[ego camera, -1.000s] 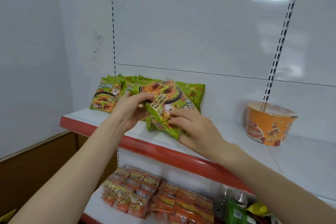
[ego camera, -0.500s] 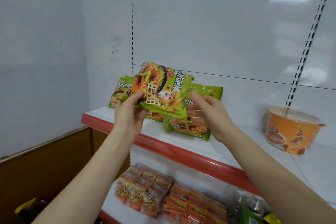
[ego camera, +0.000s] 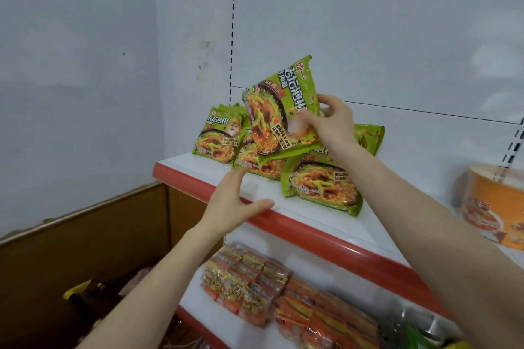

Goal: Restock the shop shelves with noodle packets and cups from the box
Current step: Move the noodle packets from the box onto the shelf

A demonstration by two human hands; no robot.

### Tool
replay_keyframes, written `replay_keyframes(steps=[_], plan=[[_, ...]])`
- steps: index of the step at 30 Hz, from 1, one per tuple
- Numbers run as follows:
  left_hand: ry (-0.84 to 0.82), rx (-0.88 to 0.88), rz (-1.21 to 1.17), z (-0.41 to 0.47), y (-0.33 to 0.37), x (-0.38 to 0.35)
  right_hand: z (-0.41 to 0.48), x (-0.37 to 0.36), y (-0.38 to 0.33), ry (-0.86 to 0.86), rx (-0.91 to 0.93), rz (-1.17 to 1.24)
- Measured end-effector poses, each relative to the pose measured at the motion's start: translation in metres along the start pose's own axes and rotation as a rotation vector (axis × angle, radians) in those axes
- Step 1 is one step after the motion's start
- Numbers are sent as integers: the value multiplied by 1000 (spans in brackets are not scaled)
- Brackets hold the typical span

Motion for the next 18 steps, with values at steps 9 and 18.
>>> replay_keyframes(steps=[9, 18], plan=[[-266, -117, 344, 8, -14, -33, 61, -86, 18, -257, 85, -627], [-226, -126, 302, 10, -14, -32, 73, -117, 40, -527, 7, -1017]])
Point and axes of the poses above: each hand's wrist, its own z-axis towards the middle knuckle, its own x-axis out of the back of the hand, y = z × x, the point moved 10 cm from there along z, towards the middle knuckle, and after that the axes turned 11 degrees about -x, right-handed, at the moved point
